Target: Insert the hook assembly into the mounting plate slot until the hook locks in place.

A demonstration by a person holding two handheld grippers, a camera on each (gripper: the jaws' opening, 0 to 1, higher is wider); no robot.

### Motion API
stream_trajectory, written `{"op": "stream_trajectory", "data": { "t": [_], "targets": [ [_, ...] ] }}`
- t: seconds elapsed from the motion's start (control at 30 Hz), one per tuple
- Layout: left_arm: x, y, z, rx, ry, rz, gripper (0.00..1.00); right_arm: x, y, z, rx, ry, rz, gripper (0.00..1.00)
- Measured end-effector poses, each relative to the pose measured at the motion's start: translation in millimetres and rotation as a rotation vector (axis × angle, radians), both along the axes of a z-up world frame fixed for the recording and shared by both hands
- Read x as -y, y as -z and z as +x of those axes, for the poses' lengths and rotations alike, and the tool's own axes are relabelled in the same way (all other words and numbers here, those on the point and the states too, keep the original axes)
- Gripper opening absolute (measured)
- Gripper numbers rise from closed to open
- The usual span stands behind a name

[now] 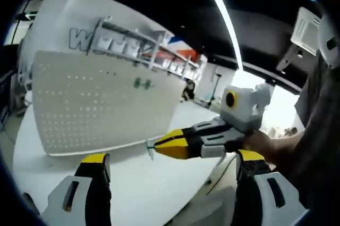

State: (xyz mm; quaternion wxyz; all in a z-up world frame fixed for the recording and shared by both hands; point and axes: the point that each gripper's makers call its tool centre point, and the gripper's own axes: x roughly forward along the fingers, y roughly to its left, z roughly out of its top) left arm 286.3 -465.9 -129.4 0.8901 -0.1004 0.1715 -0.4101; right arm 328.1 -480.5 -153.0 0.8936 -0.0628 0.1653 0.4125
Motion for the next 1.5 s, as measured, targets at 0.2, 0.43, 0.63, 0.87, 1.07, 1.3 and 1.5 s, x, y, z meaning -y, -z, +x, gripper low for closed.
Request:
{"op": "stream_trajectory", "data": {
  "t": [0.2, 0.43, 0.63, 0.87, 1.07, 1.3, 1.5],
  "targets": [
    [-5, -0.8, 4.6, 0.019, -0.025, 0.010, 1.00, 13, -0.7, 9, 0.017, 0.046, -0.004, 0.00],
    [-24, -5.5, 16.1, 0.048, -0.104, 0.009, 1.00, 37, -8.2, 30, 0.045, 0.133, 0.018, 0.00],
    [-38, -3.0, 22.5, 0.018, -0.144, -0.023, 1.00, 55, -14.6, 47, 0.066, 0.198, 0.037, 0.00],
    [-40, 2.1, 23.4, 0.006, -0.148, -0.013, 1.00, 85, -16.2, 73, 0.106, 0.271, 0.009, 0.00],
    [-37, 4.6, 25.6, 0.002, -0.143, -0.006, 0.99, 118, -26.0, 100, 0.154, 0.357, 0.007, 0.00],
    [-43, 5.3, 30.1, -0.001, -0.156, -0.002, 0.99, 157, -36.6, 127, 0.209, 0.467, 0.011, 0.00],
    [-54, 6.4, 37.4, -0.004, -0.174, 0.011, 0.99, 184, -46.8, 144, 0.269, 0.570, 0.057, 0.00]
  ]
}}
